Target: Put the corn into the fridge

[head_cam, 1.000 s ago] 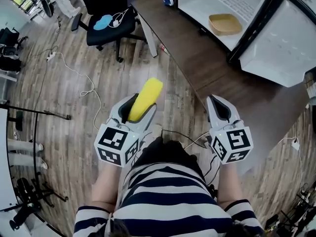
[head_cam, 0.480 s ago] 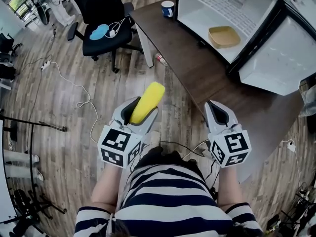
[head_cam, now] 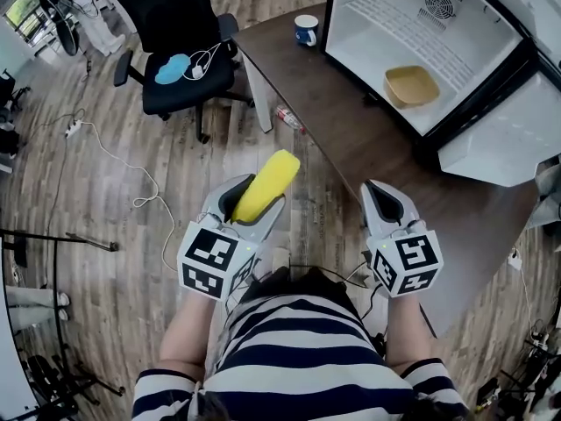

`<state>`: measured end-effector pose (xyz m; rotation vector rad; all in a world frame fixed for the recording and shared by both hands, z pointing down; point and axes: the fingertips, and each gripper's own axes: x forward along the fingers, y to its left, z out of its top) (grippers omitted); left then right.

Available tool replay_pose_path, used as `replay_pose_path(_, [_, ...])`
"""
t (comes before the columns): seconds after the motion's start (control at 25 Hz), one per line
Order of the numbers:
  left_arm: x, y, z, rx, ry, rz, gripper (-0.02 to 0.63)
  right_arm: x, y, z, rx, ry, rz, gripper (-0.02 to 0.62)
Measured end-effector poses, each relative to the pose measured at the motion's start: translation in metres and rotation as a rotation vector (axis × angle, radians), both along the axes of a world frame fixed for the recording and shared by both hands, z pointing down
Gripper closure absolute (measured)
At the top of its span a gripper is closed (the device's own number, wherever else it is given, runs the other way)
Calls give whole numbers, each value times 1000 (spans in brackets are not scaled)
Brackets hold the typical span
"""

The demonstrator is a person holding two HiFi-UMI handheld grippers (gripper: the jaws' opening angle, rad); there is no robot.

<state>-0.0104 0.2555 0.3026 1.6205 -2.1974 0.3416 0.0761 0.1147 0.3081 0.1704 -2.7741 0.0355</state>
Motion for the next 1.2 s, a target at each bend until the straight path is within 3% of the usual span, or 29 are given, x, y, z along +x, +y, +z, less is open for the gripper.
replay_pose_path(0.52, [-64, -20, 4, -28, -5, 108, 606, -61, 2, 4, 6, 28, 46, 597])
replay_pose_path(1.2, [-115, -145, -2, -29, 4, 155, 606, -114, -108, 7, 46, 41, 63, 597])
